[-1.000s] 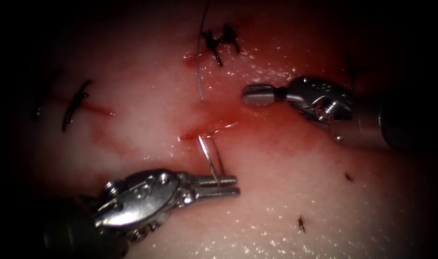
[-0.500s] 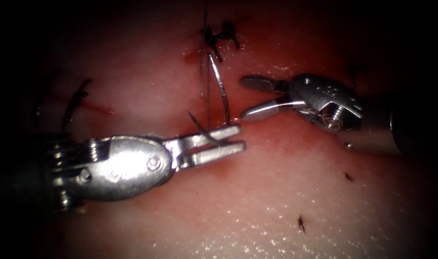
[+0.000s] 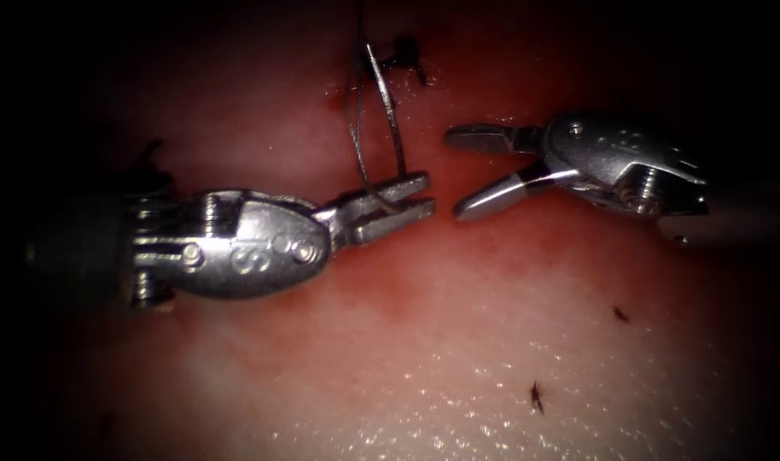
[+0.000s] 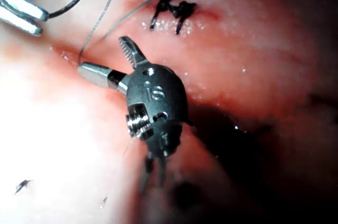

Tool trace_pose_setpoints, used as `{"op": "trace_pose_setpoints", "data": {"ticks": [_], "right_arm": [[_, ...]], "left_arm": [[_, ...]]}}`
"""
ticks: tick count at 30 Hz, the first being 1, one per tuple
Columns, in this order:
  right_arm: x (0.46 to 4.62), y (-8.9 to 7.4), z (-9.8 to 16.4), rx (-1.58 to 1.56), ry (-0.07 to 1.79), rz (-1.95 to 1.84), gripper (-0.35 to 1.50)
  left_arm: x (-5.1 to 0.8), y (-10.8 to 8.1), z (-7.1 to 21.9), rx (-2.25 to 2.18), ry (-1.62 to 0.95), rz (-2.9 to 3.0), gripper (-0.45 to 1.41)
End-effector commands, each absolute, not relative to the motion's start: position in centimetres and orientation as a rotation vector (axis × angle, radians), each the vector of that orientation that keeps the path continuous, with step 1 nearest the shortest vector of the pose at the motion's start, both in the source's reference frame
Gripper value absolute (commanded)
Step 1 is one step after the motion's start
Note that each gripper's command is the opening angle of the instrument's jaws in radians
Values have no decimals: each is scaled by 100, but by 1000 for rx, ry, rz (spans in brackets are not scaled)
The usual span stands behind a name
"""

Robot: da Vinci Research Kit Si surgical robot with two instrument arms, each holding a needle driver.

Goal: Wound Closure

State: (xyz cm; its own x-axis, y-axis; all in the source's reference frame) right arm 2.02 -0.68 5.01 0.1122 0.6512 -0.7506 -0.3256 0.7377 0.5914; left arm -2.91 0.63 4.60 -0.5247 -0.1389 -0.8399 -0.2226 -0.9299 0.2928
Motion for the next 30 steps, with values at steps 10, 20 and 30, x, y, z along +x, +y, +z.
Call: {"op": "trace_pose_setpoints", "data": {"ticks": [10,20,30], "right_arm": [[221,-91,504,702,1153,1141,116],[241,-95,522,692,1051,1152,111],[247,-95,526,704,1049,1163,121]], "left_arm": [[-318,33,521,-1307,823,2858,-45],[-330,27,515,-1257,972,2971,-45],[-326,25,515,-1231,1041,3024,-45]]}}
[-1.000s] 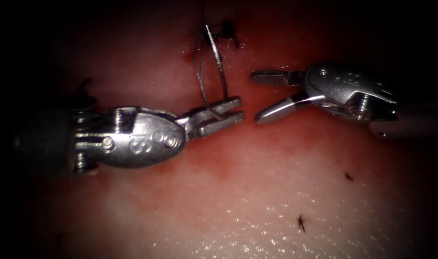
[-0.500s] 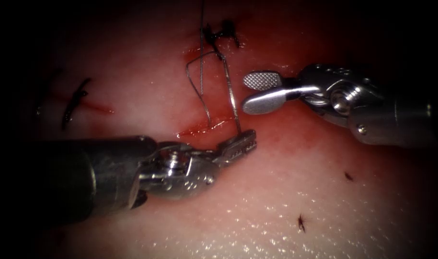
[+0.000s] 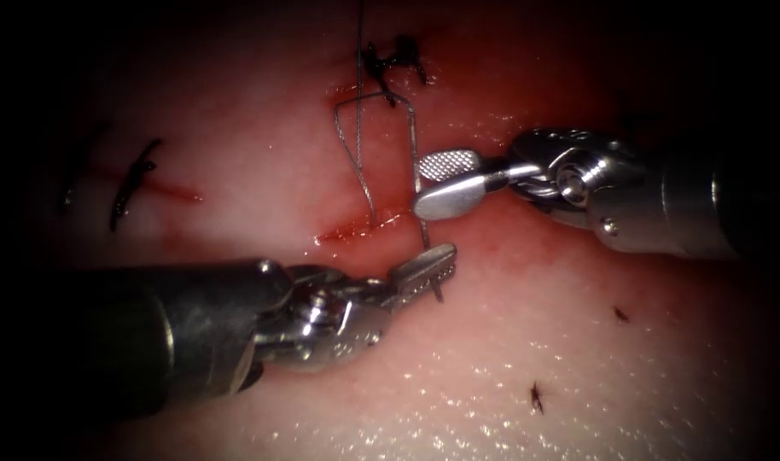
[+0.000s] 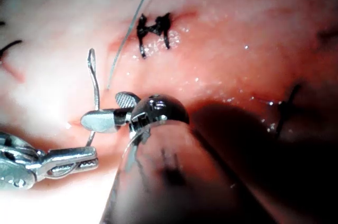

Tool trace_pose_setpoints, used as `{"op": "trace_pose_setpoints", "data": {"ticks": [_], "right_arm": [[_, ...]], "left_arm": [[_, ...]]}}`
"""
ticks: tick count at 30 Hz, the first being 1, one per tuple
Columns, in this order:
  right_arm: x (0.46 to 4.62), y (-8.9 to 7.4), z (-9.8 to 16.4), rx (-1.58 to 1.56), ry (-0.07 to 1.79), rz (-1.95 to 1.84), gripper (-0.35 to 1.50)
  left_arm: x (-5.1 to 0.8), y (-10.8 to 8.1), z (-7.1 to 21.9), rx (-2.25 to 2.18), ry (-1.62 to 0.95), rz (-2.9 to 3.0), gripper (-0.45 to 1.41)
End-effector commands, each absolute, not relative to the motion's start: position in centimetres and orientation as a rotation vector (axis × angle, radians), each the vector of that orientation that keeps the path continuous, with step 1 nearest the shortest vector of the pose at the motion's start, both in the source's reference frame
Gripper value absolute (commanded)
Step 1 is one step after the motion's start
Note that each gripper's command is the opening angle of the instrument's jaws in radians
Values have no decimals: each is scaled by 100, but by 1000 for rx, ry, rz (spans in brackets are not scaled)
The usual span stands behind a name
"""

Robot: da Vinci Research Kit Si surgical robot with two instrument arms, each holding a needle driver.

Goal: Wound Closure

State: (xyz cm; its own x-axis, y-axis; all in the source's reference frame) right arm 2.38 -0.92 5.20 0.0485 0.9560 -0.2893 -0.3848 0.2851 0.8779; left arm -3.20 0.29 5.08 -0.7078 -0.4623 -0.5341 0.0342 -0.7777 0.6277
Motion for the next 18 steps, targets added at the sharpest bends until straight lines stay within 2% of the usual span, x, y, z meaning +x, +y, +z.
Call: {"op": "trace_pose_setpoints", "data": {"ticks": [1,9,10,12,15,17,18], "right_arm": [[249,-95,525,711,1042,1174,118],[255,-95,527,753,1022,1202,103],[256,-96,527,755,1023,1200,94],[257,-97,529,763,1026,1198,63],[259,-99,533,775,1015,1204,47],[259,-99,535,778,1011,1208,44],[260,-98,535,791,1006,1220,11]], "left_arm": [[-326,25,515,1020,-870,-2516,-45],[-327,24,514,1026,-871,-2506,-45],[-327,24,514,1029,-870,-2504,-45],[-329,24,514,1031,-870,-2504,-45],[-330,24,514,1025,-874,-2500,-45],[-331,23,515,1019,-877,-2495,-45],[-332,22,515,1021,-878,-2494,-45]]}}
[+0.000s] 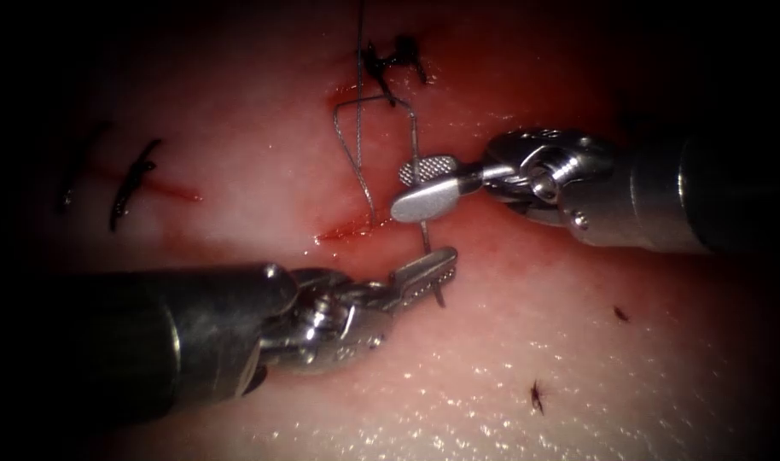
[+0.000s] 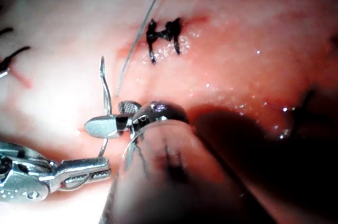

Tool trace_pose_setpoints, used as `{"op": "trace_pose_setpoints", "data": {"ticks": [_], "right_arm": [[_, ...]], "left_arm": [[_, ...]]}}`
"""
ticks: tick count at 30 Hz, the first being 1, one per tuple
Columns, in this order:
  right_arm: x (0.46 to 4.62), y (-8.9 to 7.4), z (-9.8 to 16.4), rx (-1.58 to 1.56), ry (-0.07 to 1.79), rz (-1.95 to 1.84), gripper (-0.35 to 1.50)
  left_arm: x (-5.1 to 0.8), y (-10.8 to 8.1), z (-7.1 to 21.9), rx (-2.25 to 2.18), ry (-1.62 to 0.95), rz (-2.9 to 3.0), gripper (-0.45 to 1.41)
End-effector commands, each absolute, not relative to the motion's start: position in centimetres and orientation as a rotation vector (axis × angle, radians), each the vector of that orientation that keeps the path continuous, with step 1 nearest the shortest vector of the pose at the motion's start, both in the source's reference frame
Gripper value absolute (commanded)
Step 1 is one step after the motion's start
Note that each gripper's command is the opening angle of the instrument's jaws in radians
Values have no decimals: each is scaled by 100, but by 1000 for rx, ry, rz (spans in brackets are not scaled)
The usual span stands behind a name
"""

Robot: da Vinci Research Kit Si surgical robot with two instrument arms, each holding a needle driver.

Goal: Wound Closure

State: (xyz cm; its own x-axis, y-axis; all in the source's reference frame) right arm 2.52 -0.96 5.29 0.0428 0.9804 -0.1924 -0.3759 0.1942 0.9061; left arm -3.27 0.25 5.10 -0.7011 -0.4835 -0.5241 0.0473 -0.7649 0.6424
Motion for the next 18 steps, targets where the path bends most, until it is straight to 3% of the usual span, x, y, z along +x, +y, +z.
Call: {"op": "trace_pose_setpoints", "data": {"ticks": [1,5,6,8,9,14,18], "right_arm": [[260,-98,536,813,1002,1219,-35],[260,-97,536,823,1005,1229,-35],[260,-97,536,819,997,1239,-35],[257,-95,535,814,989,1250,-35],[256,-94,535,809,989,1255,-35],[248,-87,534,797,1022,1279,-35],[244,-83,535,793,1071,1296,-35]], "left_arm": [[-333,22,516,1014,-878,-2489,-45],[-334,20,516,1046,-865,-2467,-45],[-335,19,513,1086,-859,-2433,-30],[-334,20,510,1097,-854,-2429,66],[-334,20,510,1112,-846,-2443,88],[-323,21,507,1225,-771,-2545,114],[-307,21,503,1302,-707,-2600,118]]}}
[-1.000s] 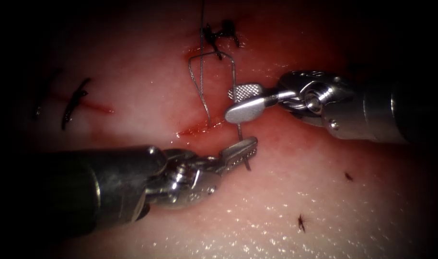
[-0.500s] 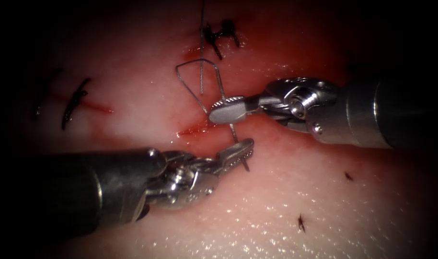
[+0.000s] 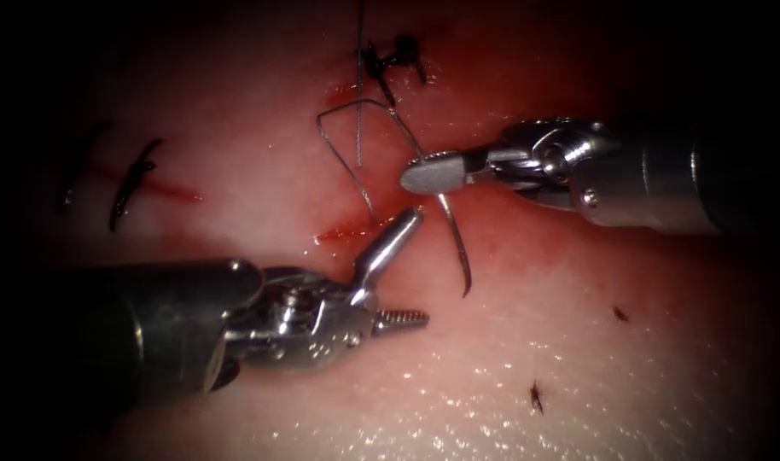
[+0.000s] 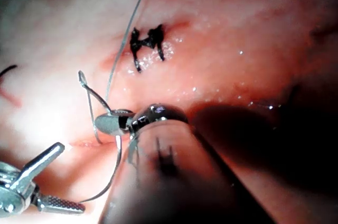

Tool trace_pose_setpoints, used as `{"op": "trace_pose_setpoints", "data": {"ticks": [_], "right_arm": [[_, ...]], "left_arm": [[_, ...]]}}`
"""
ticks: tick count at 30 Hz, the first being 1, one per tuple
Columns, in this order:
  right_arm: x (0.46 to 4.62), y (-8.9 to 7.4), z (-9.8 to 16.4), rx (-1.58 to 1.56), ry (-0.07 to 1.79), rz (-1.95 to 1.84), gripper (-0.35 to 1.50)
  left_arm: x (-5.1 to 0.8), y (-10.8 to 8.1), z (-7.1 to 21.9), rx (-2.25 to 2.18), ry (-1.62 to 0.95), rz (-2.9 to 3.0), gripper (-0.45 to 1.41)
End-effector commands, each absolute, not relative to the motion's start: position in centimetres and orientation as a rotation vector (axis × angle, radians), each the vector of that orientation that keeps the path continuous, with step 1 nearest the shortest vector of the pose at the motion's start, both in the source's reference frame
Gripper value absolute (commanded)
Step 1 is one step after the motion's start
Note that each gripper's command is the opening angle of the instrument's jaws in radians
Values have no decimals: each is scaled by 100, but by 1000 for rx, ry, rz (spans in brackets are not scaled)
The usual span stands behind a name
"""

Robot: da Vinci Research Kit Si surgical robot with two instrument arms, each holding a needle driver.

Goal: Wound Closure

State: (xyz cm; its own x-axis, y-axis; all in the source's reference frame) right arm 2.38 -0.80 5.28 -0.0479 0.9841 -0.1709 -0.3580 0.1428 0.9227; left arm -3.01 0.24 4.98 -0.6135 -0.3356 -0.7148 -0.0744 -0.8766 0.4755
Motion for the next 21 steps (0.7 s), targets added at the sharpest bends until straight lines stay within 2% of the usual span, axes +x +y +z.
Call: {"op": "trace_pose_setpoints", "data": {"ticks": [1,2,3,4,5,6,13,21], "right_arm": [[244,-82,535,792,1083,1299,-35],[244,-82,536,789,1092,1303,-35],[245,-81,537,793,1103,1301,-35],[246,-80,538,809,1136,1277,-35],[246,-80,538,789,1172,1240,-35],[248,-79,539,768,1215,1186,-35],[260,-77,539,598,1410,852,-35],[271,-76,540,443,1495,638,-35]], "left_arm": [[-303,22,503,1319,-693,-2610,118],[-299,24,502,1334,-677,-2629,113],[-293,26,501,1356,-654,-2659,88],[-284,30,501,1398,-612,-2703,14],[-278,33,501,1426,-581,-2742,-27],[-274,35,502,1443,-559,-2774,-42],[-256,56,529,1412,-286,-3008,-45],[-261,50,580,1209,2,-3144,-45]]}}
